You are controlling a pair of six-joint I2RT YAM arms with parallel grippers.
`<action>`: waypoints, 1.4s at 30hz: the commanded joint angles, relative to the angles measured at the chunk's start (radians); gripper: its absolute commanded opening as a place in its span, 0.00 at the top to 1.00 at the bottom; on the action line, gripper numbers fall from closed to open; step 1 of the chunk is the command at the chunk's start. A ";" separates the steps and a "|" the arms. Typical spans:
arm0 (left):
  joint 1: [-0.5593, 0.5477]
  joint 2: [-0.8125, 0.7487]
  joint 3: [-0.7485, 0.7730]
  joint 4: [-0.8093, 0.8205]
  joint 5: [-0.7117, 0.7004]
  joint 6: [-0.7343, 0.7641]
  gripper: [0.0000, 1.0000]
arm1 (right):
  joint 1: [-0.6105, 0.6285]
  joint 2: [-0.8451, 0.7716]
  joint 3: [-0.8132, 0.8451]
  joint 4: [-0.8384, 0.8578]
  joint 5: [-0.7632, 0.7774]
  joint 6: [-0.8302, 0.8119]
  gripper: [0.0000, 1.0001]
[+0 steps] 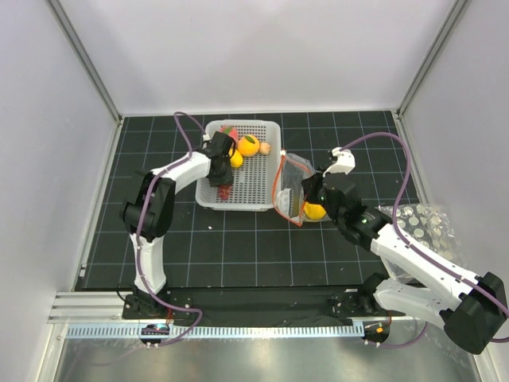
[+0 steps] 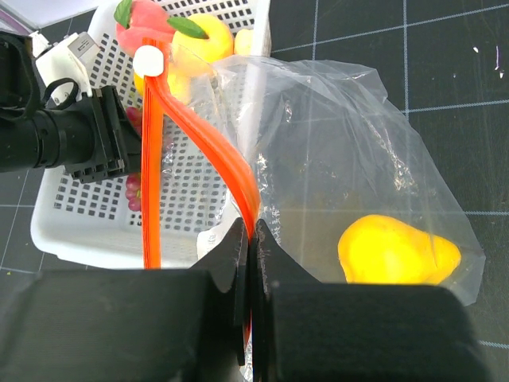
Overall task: Place the food in the zip-top bag and seal the zipper
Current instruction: Pick up the fake fruit from the bin, then place the fake fruit in the zipper food storage bag.
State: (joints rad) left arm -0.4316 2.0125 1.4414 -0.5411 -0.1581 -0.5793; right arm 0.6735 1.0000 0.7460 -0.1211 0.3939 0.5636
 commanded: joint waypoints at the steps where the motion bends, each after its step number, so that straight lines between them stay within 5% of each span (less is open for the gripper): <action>1: -0.015 -0.072 -0.039 0.076 0.104 -0.016 0.68 | -0.002 -0.005 0.018 0.040 0.002 0.004 0.99; 12: -0.079 -0.388 -0.217 0.311 0.223 0.038 0.76 | -0.002 0.011 0.018 0.049 -0.012 0.005 0.99; 26: -0.363 -0.740 -0.406 0.645 0.213 0.177 0.74 | -0.002 0.011 0.024 0.046 -0.036 0.010 0.99; 42: -0.388 -0.693 -0.452 0.797 0.334 0.130 0.71 | -0.002 -0.153 -0.063 0.162 -0.062 0.042 0.99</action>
State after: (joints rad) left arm -0.8165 1.3060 0.9649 0.1658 0.1371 -0.4377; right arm 0.6727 0.9005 0.7055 -0.0708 0.3470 0.5793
